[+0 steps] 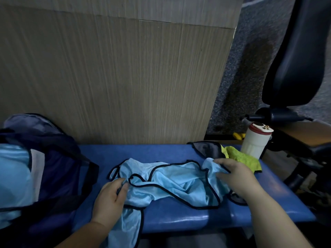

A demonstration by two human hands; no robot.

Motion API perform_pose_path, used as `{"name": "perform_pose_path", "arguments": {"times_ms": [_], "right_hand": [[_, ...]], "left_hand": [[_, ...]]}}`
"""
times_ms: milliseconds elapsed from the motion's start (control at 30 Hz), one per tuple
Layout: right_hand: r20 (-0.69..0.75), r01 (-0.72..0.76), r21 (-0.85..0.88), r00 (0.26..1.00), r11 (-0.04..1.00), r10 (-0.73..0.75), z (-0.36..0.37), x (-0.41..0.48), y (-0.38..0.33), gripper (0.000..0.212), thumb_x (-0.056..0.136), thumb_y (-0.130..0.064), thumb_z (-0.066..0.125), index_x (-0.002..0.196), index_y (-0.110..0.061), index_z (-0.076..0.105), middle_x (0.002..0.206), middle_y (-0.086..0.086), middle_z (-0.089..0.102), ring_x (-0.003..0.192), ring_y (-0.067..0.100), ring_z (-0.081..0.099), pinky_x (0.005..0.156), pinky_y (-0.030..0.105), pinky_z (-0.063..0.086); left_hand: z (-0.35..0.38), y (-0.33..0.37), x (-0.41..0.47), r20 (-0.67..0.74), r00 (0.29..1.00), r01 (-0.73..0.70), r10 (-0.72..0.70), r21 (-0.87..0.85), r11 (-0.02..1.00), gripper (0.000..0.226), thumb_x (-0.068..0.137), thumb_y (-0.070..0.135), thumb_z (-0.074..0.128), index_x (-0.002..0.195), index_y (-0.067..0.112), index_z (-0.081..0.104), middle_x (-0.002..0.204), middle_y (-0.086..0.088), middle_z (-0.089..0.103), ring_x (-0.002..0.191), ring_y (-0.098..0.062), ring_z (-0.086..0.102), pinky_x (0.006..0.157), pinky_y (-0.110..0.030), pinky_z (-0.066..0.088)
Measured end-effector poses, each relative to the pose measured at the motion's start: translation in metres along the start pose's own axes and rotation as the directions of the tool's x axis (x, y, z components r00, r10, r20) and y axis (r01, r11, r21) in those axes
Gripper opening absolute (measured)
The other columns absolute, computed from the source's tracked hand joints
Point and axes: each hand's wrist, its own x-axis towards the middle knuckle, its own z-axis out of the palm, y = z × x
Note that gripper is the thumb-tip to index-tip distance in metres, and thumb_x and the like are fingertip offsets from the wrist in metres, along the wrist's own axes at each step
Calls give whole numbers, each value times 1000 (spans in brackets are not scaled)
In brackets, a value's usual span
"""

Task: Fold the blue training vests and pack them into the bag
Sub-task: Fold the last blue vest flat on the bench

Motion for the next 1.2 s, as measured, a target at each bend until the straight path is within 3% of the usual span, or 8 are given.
{"name": "perform_pose_path", "arguments": {"times_ms": [200, 300, 533, 667, 767, 900, 1100, 1200], "right_hand": [[-128, 99, 399, 990, 912, -52, -4, -3, -16, 31, 94, -13, 64, 102, -43, 61, 100, -7, 66, 91, 21, 63, 78, 40, 52], [-172, 126, 438, 984, 890, -55, -4, -7, -28, 32, 96, -14, 59, 94, -46, 59, 86, 11, 62, 72, 32, 55, 64, 39, 45], [-58, 98, 454, 995, 886, -80, -32, -29, -73, 35, 92, -2, 59, 105, -33, 69, 89, -9, 72, 78, 12, 66, 69, 30, 53], [86, 214, 60, 972, 975, -219, -64, -37, -105, 71, 82, -2, 69, 141, -34, 47, 146, 1, 44, 137, 21, 42, 106, 34, 42], [187, 293, -287, 951, 912, -246, -79, -45, -139, 91, 81, -6, 70, 155, -31, 23, 157, 7, 23, 138, 22, 36, 82, 16, 33], [185, 268, -442, 961, 856, -205, -90, -59, -178, 101, 81, -7, 72, 157, -29, 9, 164, 4, 0, 141, 27, 33, 83, 22, 43], [-24, 302, -497, 932, 813, -361, -112, -70, -219, 54, 84, -10, 62, 137, -20, 56, 130, 6, 57, 116, 22, 55, 93, 30, 47], [-258, 332, -154, 896, 931, -362, -131, -79, -232, 36, 83, -13, 66, 118, -21, 70, 110, -4, 64, 100, 11, 58, 81, 26, 45]], "left_hand": [[-22, 38, 28, -83, 995, 36, -58, -245, 969, 14, 94, 15, 60, 97, 27, 66, 88, 9, 66, 83, -8, 62, 70, -23, 44], [-40, 66, 44, -82, 996, -35, 17, -221, 975, 12, 93, 20, 62, 93, 32, 63, 87, 15, 63, 82, -4, 60, 67, -18, 42], [-93, 117, 67, -64, 949, -315, 310, -89, 945, 12, 90, 29, 67, 79, 35, 64, 87, 15, 62, 89, 4, 56, 75, -14, 40], [-123, 143, 70, -77, 943, -329, 324, -59, 942, 15, 92, 28, 64, 82, 39, 64, 89, 15, 60, 85, 1, 55, 70, -19, 38], [-143, 161, 71, -59, 950, -307, 305, -24, 951, 17, 92, 32, 62, 79, 42, 63, 86, 14, 62, 80, -4, 57, 65, -24, 38], [-168, 185, 72, -66, 948, -312, 311, -4, 950, 13, 93, 30, 61, 82, 36, 65, 79, 10, 64, 72, -9, 56, 59, -24, 38], [-207, 217, 70, -101, 939, -319, 328, 89, 943, 13, 95, 27, 56, 86, 31, 64, 83, 9, 63, 81, -16, 58, 68, -29, 43], [-230, 233, 67, -123, 927, -337, 354, 140, 931, 15, 97, 28, 52, 94, 26, 66, 91, 5, 65, 85, -19, 60, 75, -35, 48]]}}
